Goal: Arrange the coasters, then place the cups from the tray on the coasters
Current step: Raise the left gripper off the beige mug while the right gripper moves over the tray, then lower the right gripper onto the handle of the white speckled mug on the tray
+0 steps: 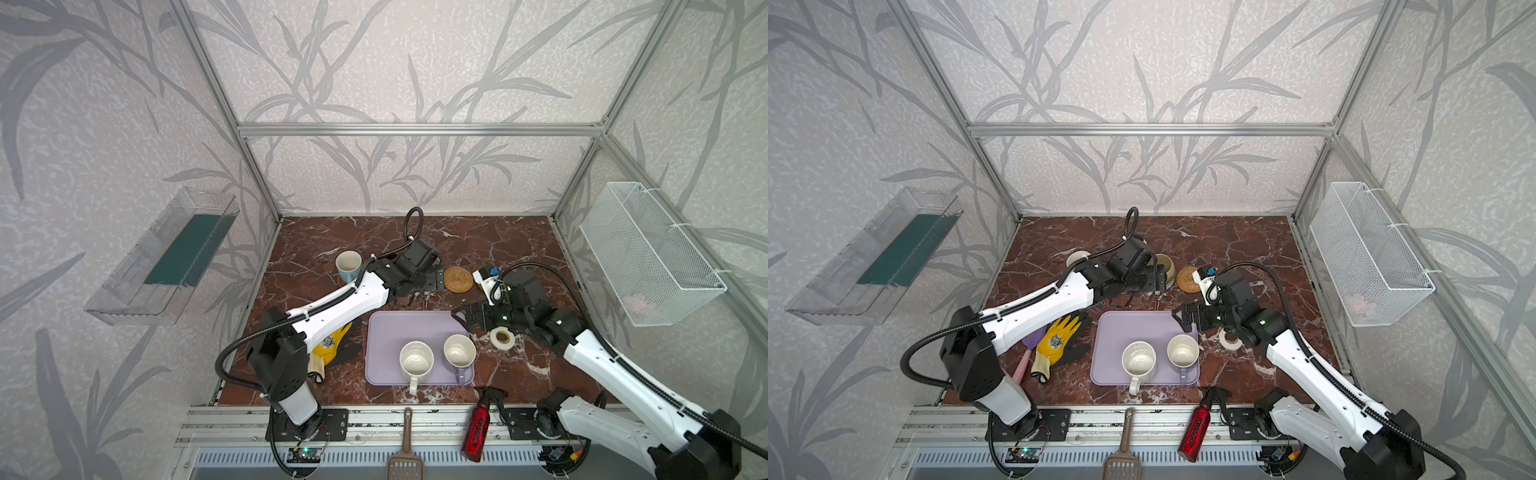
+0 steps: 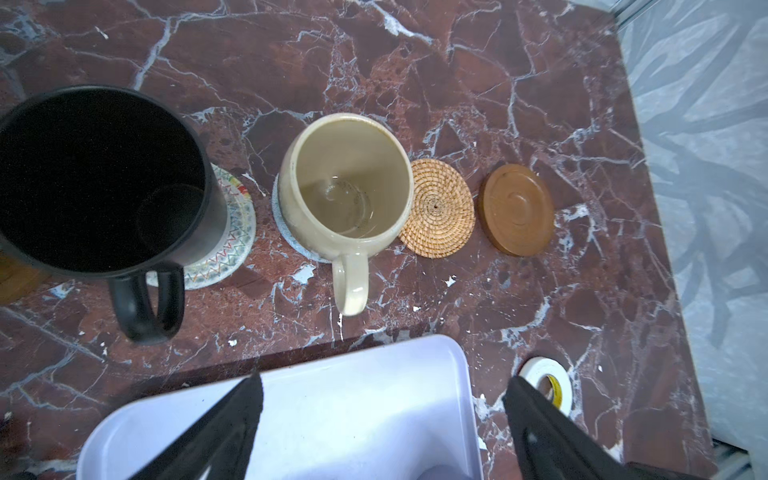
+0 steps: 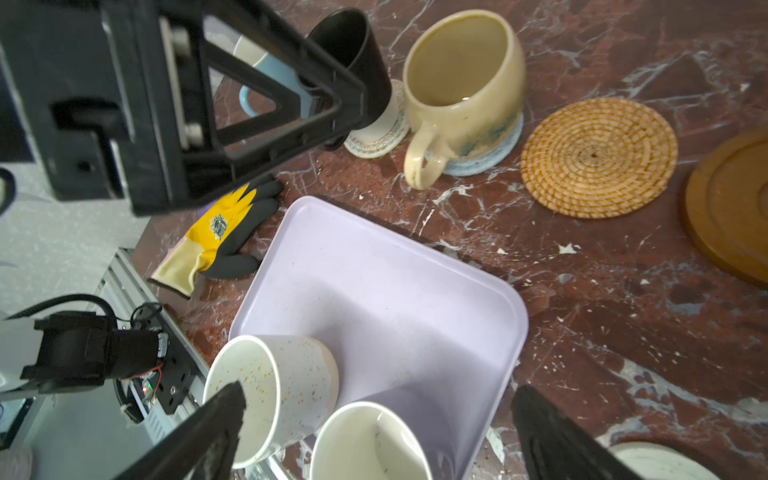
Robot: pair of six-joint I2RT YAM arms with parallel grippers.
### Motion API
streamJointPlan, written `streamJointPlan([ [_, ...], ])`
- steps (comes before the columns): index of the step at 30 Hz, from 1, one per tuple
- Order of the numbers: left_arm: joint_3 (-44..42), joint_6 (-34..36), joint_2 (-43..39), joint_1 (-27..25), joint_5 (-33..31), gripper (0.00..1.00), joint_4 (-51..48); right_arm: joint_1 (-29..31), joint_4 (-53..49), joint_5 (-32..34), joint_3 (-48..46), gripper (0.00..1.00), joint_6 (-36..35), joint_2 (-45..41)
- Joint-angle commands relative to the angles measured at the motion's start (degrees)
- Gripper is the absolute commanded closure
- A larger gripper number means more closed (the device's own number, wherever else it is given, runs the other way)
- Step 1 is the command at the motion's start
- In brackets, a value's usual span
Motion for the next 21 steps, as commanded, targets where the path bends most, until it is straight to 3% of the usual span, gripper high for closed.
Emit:
streamJointPlan([
  [1, -1.7, 1.7, -4.4, 0.7, 1.5, 0.02, 0.6, 6.3, -6.1, 9.2, 4.9, 0.01, -0.9, -0.2],
  [7, -6.3, 2.6, -12.9, 2.0, 2.5, 0.02, -3.5, 18.9, -10.3, 20.1, 9.4, 0.0, 0.1, 3.2],
  [13, -13.9, 6.2, -25.3, 4.0, 4.8, 0.04, -5.1, 30.2, -8.3, 25.8, 8.9, 0.03, 4.8, 5.6],
  [21, -19.0, 3.8, -33.3, 5.2, 9.8, 0.05, -11.7, 43.2, -3.3, 31.4, 5.7, 0.05, 13.1, 12.1],
])
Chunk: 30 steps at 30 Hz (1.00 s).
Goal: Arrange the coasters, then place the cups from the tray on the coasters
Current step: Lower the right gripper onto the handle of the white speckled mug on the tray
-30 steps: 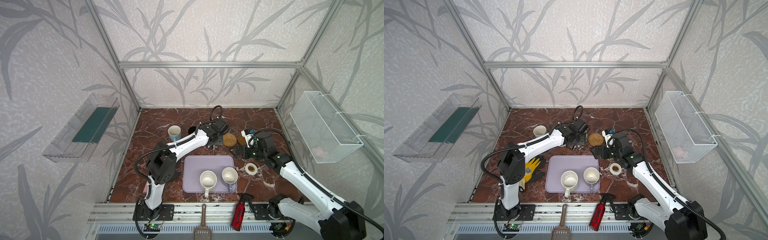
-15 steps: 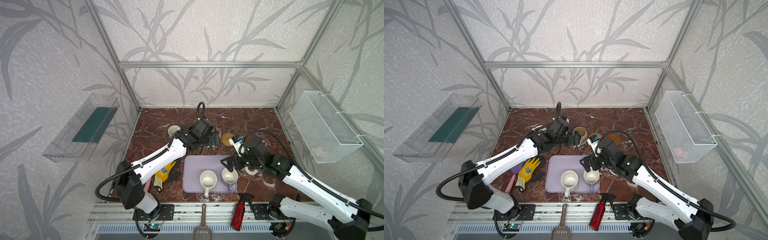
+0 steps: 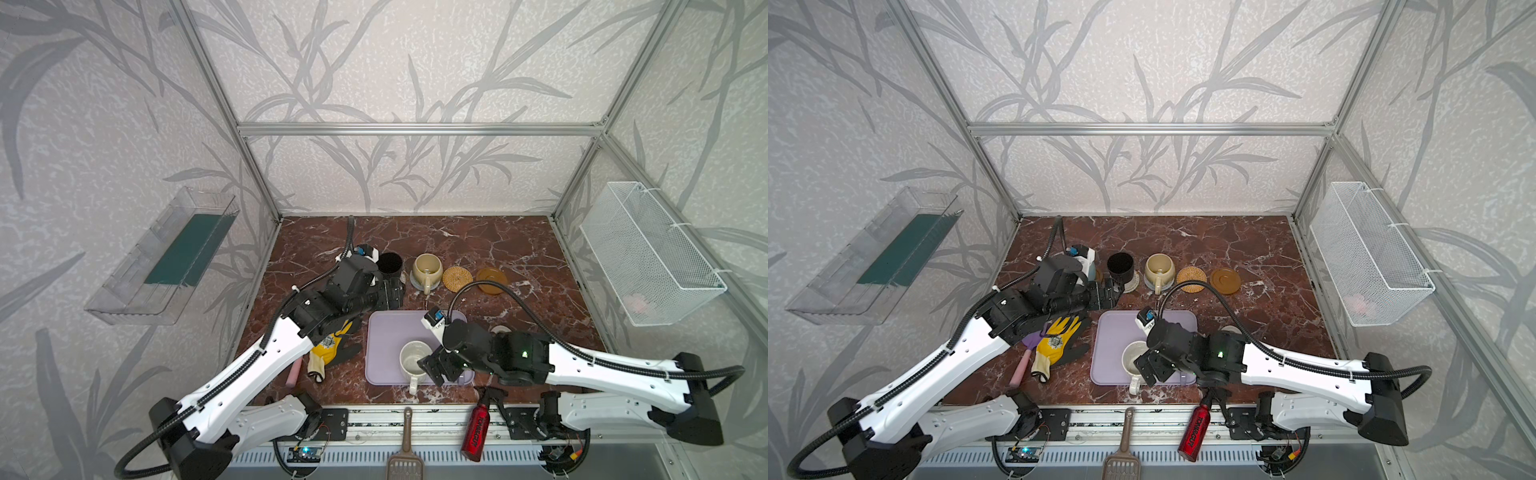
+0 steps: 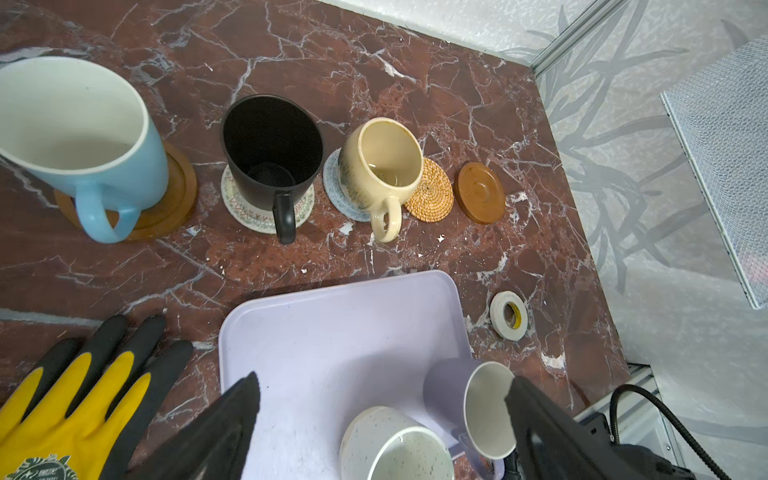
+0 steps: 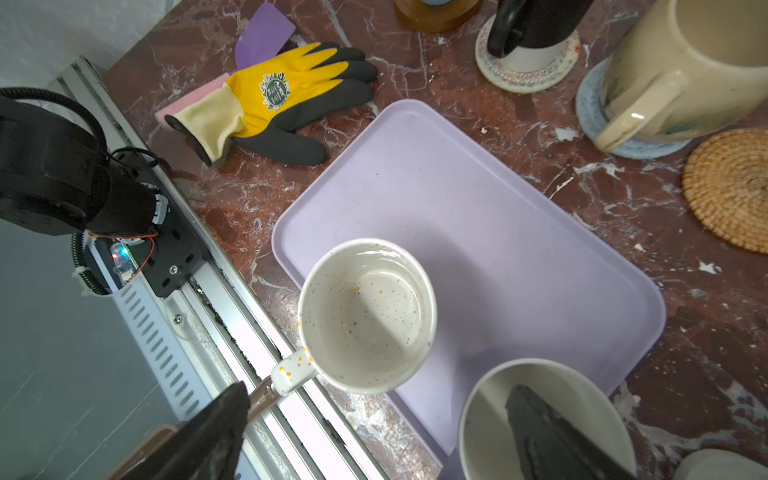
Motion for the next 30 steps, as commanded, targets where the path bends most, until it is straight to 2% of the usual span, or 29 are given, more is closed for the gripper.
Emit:
streamJointPlan([
  [1, -3.3, -1.2, -1.7, 0.2, 3.7, 0.05, -4.1, 4.7, 2.6, 4.5, -1.5, 0.06, 5.5, 2.8],
  [6, -8.1, -3.8, -4.7, 0.2, 5.7, 0.06, -3.8, 9.4, 1.5, 6.6, -0.8, 0.1, 12.1, 6.6],
  [9, -9.9, -4.4, -5.7, 0.2, 6.9, 0.06, -4.4, 10.2, -0.7, 8.1, 0.0, 0.11, 14.3, 8.5],
  [14, -14.0, -6.1, -7.8, 0.2, 7.8, 0.06, -3.8, 10.2, 1.1, 7.1, 0.6, 0.17, 14.9, 12.3],
  [21, -17.4, -8.0, -10.1, 0.2, 7.2, 0.06, -2.9, 10.2, 2.9, 6.5, 1.6, 0.18, 15.5, 18.6],
  [27, -21.0, -10.8, -10.5, 0.2, 9.1, 0.06, 0.5, 10.1, 2.7, 8.1, 2.1, 0.18, 16.2, 20.7],
  [30, -21.9, -11.3, -11.1, 0.2, 8.9, 0.06, 0.5, 10.1, 3.3, 8.2, 2.0, 0.23, 16.0, 21.1],
])
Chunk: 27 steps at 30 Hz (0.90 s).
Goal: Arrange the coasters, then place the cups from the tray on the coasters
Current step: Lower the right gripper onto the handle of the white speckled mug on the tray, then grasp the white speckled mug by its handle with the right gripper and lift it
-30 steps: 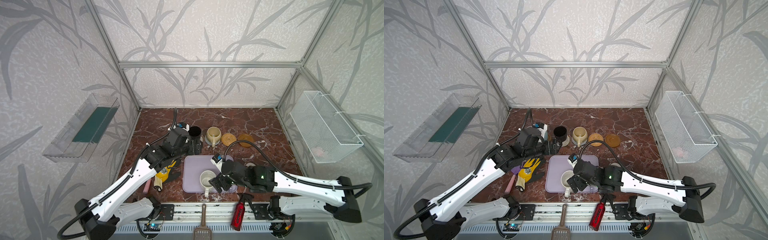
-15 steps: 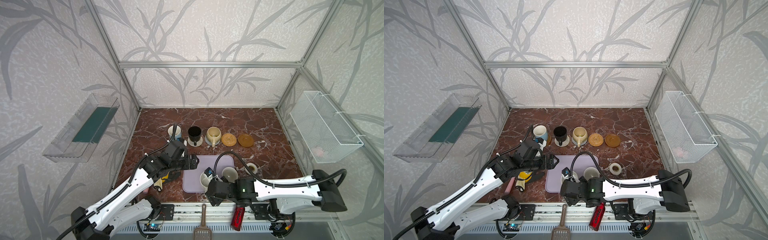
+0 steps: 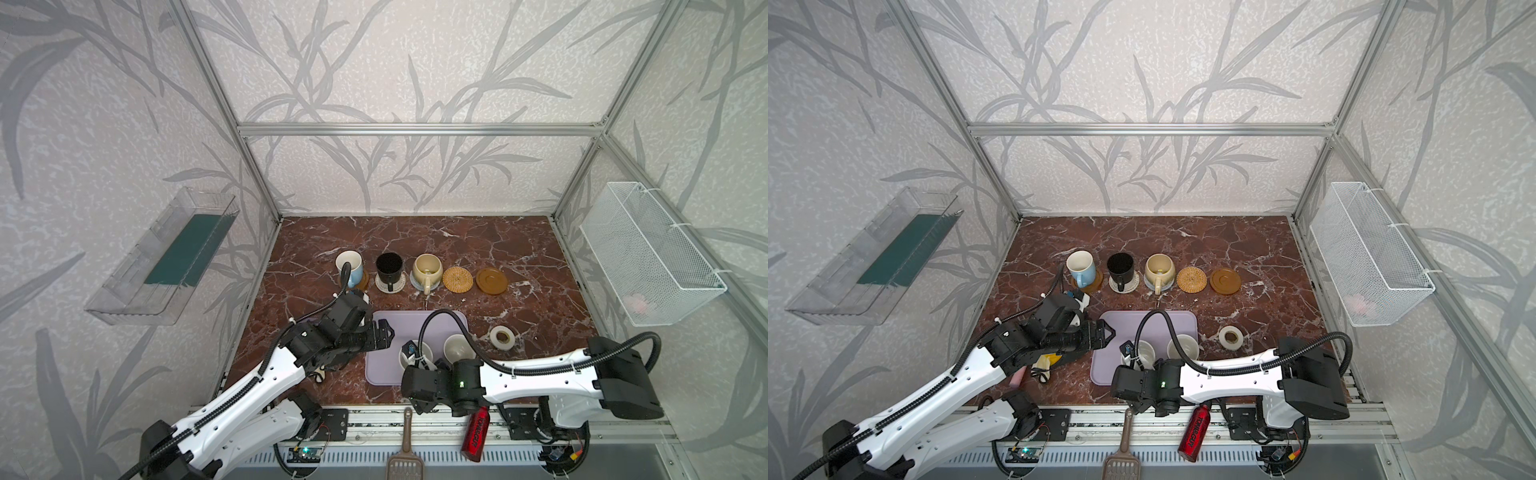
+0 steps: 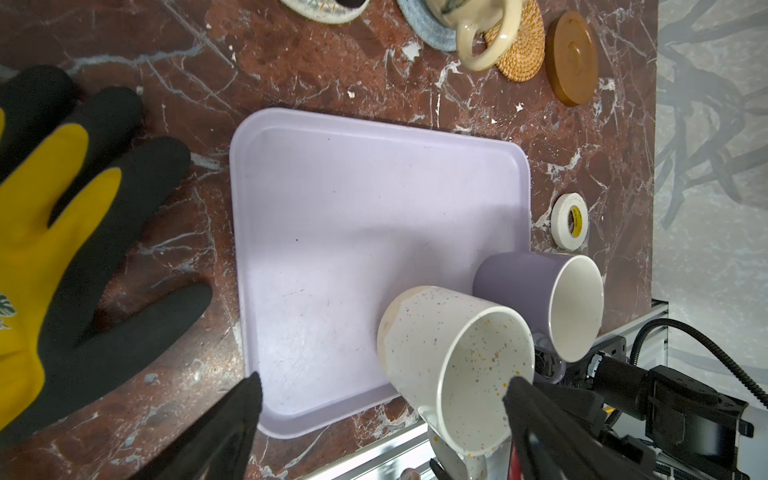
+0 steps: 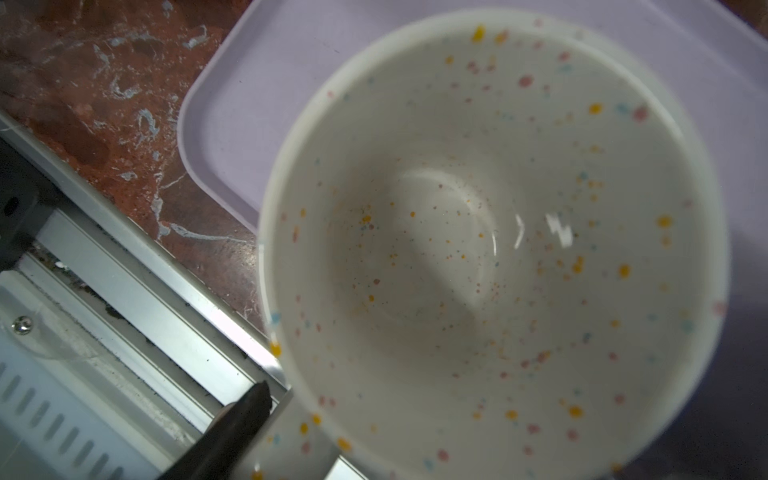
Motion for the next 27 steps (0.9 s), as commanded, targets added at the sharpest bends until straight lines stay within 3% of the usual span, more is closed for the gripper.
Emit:
streamJointPlan([
  [1, -1.1, -2.0, -1.5, 0.2, 0.3, 0.06, 1.2, 0.1, 1.1, 2.0, 1.8, 0.25, 0.4, 0.8],
  [27, -4.3, -3.4, -3.3, 0.0, 1.2, 0.08, 3.2, -0.3, 2.8, 1.9, 0.9, 0.67, 0.4, 1.2],
])
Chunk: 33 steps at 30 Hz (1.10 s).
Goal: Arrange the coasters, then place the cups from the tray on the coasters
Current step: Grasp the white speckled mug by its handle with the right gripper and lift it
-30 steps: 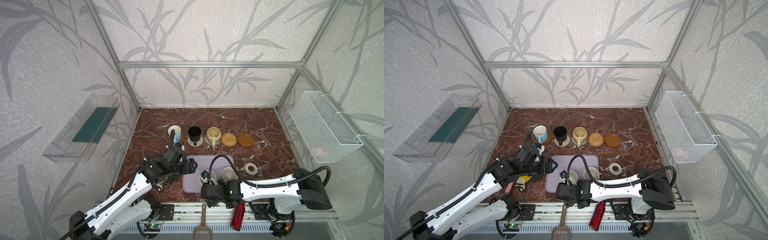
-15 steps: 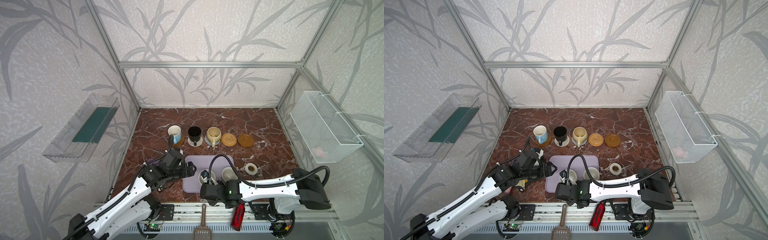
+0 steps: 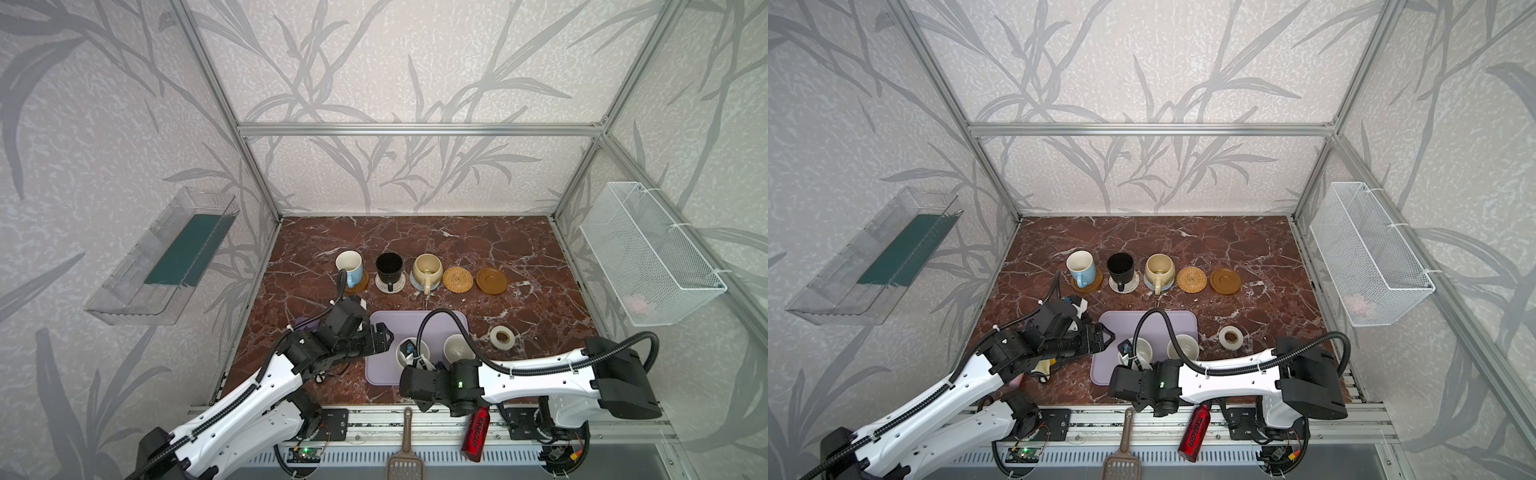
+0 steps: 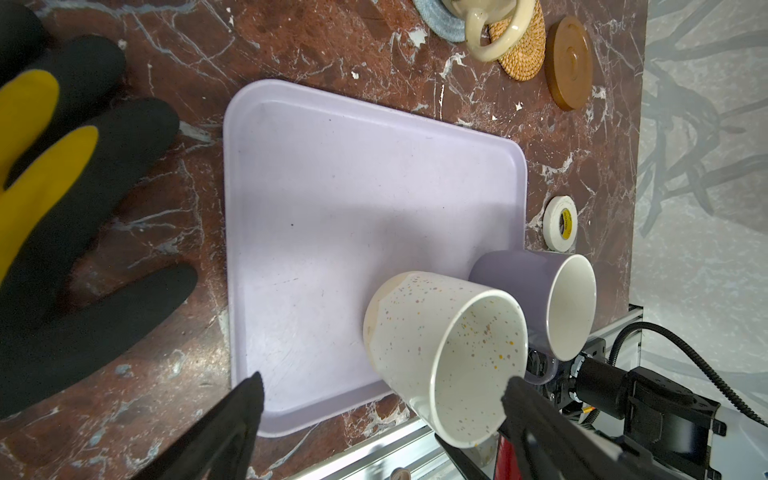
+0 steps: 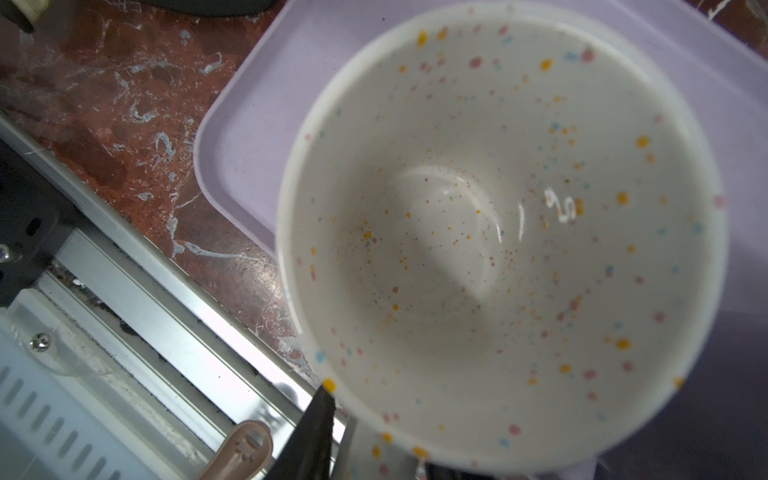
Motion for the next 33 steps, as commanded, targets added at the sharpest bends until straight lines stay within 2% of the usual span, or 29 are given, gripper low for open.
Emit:
streamJointPlan([
  [1, -0.6, 0.1, -0.1, 0.1, -0.1, 0.08, 0.6, -0.3, 0.4, 1.1, 1.0, 0.69, 0.0, 0.7],
  [10, -1.5, -0.5, -0.3, 0.0, 0.4, 0.08, 2.2, -0.5, 0.6, 1.5, 1.2, 0.77, 0.4, 0.7],
  [13, -1.5, -0.6, -0.4, 0.0, 0.5, 0.09, 2.3, -0.4, 1.0, 1.5, 1.1, 0.83, 0.1, 0.7],
  [16, -1.6, -0.6, -0.5, 0.1, 0.2, 0.09, 2.7, -0.5, 1.4, 1.4, 1.2, 0.95, -0.3, 0.7],
  [20, -1.3, -0.4, 0.1, 0.0, 0.3, 0.09, 3.0, -0.5, 1.2, 1.4, 1.6, 0.99, -0.7, 0.8],
  [33, -1.7, -3.5, 0.0, 0.1, -0.5, 0.09, 8.3, -0.5, 2.0, 6.1, 2.6, 1.0, -3.4, -3.9],
])
